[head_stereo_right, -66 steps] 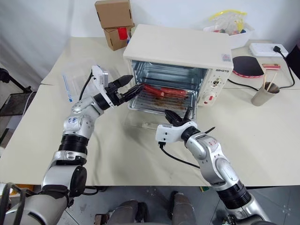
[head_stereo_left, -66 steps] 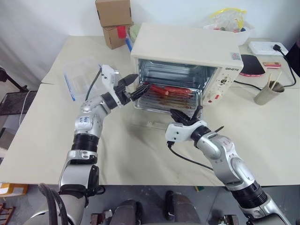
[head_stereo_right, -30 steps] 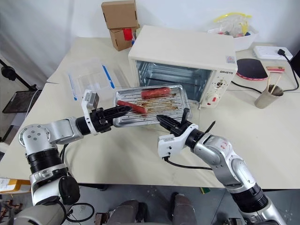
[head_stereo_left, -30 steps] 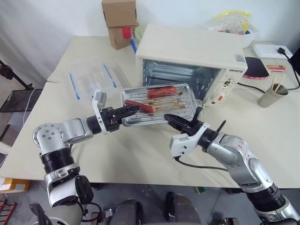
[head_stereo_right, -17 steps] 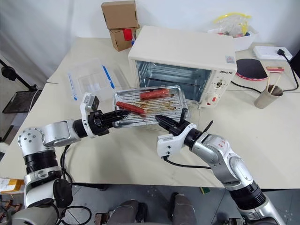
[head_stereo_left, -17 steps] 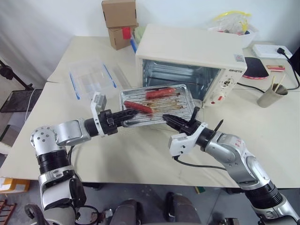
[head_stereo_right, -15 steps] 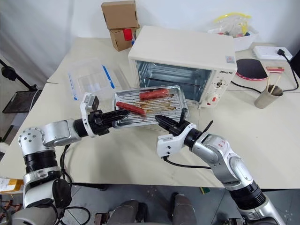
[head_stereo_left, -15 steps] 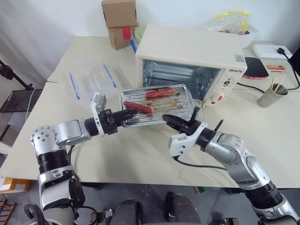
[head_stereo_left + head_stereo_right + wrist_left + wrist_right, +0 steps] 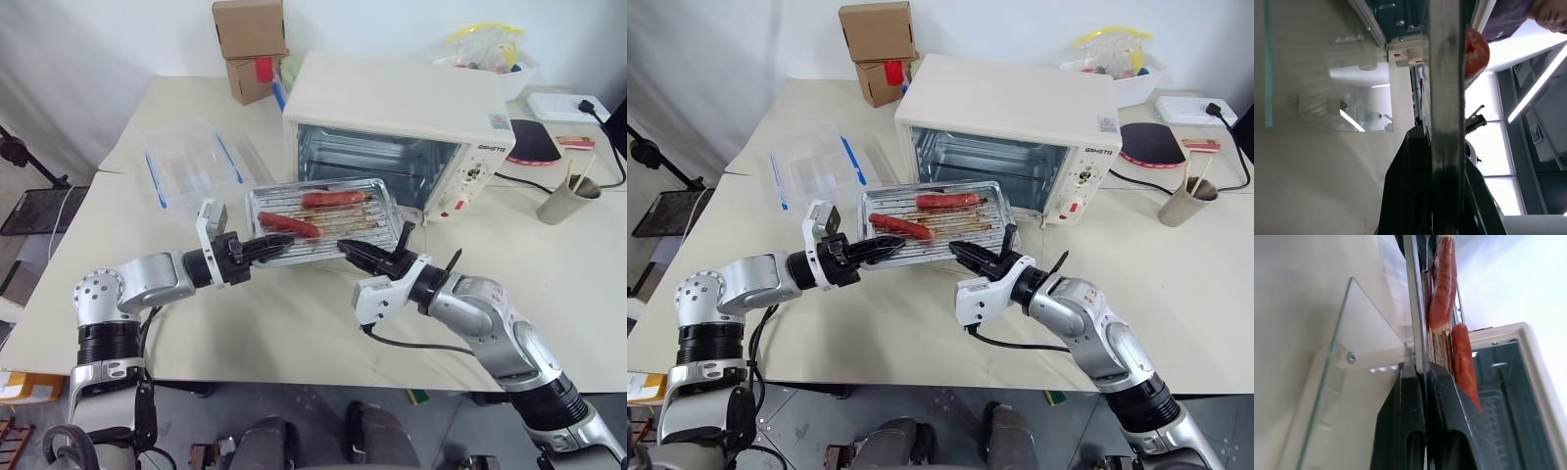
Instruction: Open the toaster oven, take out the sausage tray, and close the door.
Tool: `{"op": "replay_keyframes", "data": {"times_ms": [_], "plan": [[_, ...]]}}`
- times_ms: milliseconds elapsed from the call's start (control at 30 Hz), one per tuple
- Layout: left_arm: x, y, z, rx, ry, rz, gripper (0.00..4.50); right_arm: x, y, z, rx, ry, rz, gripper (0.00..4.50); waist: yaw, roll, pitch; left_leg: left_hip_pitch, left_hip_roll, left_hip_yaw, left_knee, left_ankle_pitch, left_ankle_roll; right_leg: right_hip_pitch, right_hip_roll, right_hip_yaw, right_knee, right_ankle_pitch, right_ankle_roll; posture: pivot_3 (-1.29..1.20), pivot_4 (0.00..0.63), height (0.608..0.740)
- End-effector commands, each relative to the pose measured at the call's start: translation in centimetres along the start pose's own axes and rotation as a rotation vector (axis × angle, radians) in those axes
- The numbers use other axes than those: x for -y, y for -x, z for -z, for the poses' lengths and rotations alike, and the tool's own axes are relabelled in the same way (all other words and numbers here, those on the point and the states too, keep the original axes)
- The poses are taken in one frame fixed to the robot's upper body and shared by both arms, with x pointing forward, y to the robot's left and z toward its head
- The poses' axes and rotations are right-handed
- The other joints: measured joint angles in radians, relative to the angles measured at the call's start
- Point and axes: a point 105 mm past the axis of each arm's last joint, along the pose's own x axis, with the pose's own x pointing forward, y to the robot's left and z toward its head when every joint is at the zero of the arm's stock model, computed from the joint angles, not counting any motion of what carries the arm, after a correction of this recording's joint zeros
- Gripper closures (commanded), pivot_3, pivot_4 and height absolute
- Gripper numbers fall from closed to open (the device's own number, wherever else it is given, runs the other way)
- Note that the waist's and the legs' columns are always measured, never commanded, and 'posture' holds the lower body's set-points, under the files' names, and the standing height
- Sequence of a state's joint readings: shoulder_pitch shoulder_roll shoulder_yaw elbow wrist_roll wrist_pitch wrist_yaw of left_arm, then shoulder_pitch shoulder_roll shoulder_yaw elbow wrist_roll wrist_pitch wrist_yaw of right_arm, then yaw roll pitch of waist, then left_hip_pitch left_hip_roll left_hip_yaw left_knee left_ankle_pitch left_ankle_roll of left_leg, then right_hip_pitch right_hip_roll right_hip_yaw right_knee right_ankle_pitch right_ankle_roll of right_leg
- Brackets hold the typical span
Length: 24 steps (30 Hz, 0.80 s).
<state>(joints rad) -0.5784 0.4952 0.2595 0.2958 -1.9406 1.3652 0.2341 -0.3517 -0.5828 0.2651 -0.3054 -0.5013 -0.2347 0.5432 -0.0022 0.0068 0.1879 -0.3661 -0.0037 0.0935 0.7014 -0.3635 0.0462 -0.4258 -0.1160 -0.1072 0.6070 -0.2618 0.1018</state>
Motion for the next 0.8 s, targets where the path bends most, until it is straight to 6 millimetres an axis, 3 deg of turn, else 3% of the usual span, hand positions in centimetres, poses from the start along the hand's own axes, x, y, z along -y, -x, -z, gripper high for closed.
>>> {"op": "replay_keyframes", "data": {"times_ms": [33,67,267,400,500,633,800], "plan": [[0.5,0.5,-0.4,0.026,0.018,0.051,4.44,1.7,0.6,-0.9,0.048,-0.045,0.063,4.50,0.000,0.000,0.000,0.000,0.000,0.000,0.000,0.000,0.000,0.000,0.000,0.000,0.000,0.000,0.000,0.00,0.150,0.740],[0.6,0.6,-0.4,0.030,0.026,0.069,4.50,1.8,0.7,-0.9,0.050,-0.031,0.061,3.93,0.000,0.000,0.000,0.000,0.000,0.000,0.000,0.000,0.000,0.000,0.000,0.000,0.000,0.000,0.000,0.00,0.150,0.740],[-0.2,1.9,-0.3,0.077,0.078,0.101,4.50,2.1,2.3,-0.5,0.069,-0.015,0.053,2.21,-0.001,0.000,0.000,0.000,0.000,0.001,0.000,0.000,0.000,0.000,0.000,-0.001,0.000,0.000,0.000,0.00,0.150,0.740],[-0.9,3.3,0.3,0.114,0.097,0.109,4.50,3.5,4.4,1.2,0.057,-0.001,0.113,0.90,0.000,0.000,0.000,0.000,0.000,0.001,0.000,0.000,0.000,0.000,0.000,-0.001,0.000,0.000,0.000,0.00,0.150,0.740],[-1.7,5.2,1.1,0.168,0.112,0.095,4.50,4.0,7.2,4.7,-0.044,-0.017,0.124,1.00,0.000,0.000,0.000,0.000,0.000,0.002,0.000,0.000,0.000,0.000,0.000,0.000,-0.001,0.000,0.000,0.00,0.150,0.740],[-2.3,8.0,1.4,0.299,0.110,0.079,4.50,3.4,10.7,8.2,-0.131,-0.102,0.094,2.15,-0.001,0.000,0.000,0.000,0.001,0.002,-0.001,0.000,0.000,0.000,0.000,0.002,-0.002,0.000,0.000,0.00,0.150,0.740],[-2.8,11.5,1.4,0.520,0.092,0.026,4.50,2.8,12.8,11.8,-0.184,-0.388,0.158,3.79,-0.007,-0.001,0.000,0.007,0.003,0.003,-0.002,0.000,0.000,0.006,0.000,0.004,-0.003,-0.001,-0.002,0.00,0.150,0.740]]}}
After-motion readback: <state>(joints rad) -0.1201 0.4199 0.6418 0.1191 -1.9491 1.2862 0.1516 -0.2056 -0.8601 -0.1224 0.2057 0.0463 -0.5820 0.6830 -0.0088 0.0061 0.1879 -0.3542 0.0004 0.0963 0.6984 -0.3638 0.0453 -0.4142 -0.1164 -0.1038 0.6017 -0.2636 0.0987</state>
